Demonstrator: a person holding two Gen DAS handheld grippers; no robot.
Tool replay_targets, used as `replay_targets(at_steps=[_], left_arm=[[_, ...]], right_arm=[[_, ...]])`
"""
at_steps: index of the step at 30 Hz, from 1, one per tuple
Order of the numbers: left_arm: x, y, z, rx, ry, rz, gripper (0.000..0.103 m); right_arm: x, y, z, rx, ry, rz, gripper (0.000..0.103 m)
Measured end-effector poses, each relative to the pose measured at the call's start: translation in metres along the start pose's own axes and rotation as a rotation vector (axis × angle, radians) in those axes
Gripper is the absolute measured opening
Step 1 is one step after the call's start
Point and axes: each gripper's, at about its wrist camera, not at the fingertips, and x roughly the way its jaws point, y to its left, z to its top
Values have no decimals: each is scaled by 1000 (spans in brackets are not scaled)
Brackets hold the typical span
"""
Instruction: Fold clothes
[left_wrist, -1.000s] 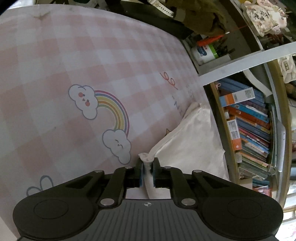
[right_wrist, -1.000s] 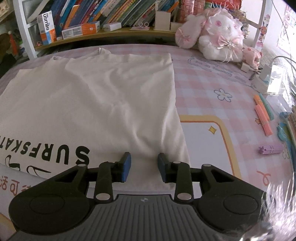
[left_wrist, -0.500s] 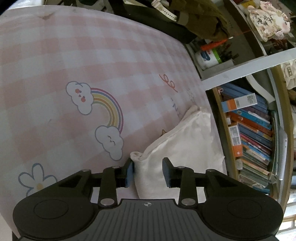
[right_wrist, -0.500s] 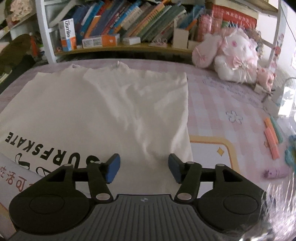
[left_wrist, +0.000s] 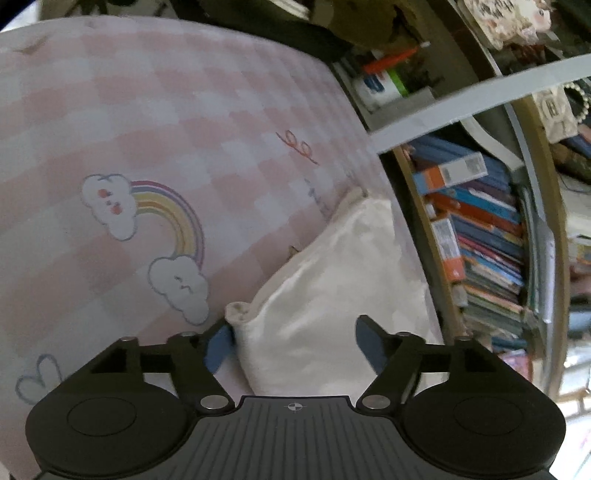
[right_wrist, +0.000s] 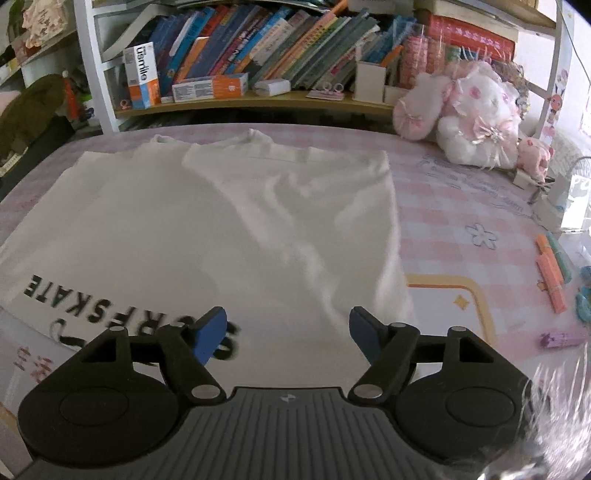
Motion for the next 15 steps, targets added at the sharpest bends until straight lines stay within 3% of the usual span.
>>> replay_targets(at_steps=[5,9,15], left_arm=[[5,11,17,-6,113,-72,81],[8,23,28,-36,187,-140,81],[20,28,49,-36,336,-185,82]], right_arm=[[3,61,6,-6,-5,-5,72],[11,121,7,-53,21,76,75],[13,199,3,-154,2,98,75]])
